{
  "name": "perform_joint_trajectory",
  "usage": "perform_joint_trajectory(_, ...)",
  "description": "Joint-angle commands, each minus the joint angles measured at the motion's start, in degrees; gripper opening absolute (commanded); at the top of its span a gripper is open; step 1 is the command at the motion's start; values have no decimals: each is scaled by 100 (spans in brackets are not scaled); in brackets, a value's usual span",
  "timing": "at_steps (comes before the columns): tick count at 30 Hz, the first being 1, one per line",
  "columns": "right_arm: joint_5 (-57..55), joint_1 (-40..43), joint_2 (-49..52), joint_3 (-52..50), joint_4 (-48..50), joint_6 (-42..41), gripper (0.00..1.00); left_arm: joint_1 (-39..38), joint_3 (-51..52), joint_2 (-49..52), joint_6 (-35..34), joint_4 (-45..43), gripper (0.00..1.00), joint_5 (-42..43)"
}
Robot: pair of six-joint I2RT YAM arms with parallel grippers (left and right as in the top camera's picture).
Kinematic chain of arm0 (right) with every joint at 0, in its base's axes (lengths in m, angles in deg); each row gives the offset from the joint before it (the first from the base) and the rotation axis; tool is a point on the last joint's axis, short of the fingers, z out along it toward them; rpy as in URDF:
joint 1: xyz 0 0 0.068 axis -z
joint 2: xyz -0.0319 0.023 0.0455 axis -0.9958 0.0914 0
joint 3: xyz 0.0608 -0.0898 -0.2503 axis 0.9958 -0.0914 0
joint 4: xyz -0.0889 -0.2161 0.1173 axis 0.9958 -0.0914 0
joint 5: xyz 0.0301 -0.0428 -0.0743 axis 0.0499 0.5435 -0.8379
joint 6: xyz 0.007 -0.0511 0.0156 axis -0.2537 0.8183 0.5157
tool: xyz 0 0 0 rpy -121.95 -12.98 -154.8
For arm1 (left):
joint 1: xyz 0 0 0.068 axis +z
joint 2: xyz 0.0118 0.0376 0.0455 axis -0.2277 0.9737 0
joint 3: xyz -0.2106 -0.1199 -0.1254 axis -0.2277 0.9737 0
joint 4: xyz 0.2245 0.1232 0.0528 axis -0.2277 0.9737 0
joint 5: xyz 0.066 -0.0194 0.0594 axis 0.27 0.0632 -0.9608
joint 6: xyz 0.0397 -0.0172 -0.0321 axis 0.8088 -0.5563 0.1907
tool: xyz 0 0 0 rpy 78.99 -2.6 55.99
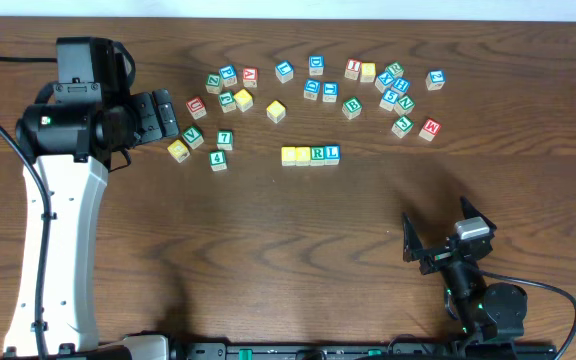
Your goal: Spell out CORL
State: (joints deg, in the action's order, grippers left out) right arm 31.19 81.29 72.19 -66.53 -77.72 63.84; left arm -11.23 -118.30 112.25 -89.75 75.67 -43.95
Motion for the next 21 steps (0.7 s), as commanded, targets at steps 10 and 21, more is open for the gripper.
perform_joint_trajectory(10, 48, 4, -39, -20, -7, -39, 99, 26, -85, 31, 57, 7, 97, -90)
perform_joint_trajectory(21, 48, 4, -39, -20, -7, -39, 99, 24, 4, -581, 57, 15, 97, -142)
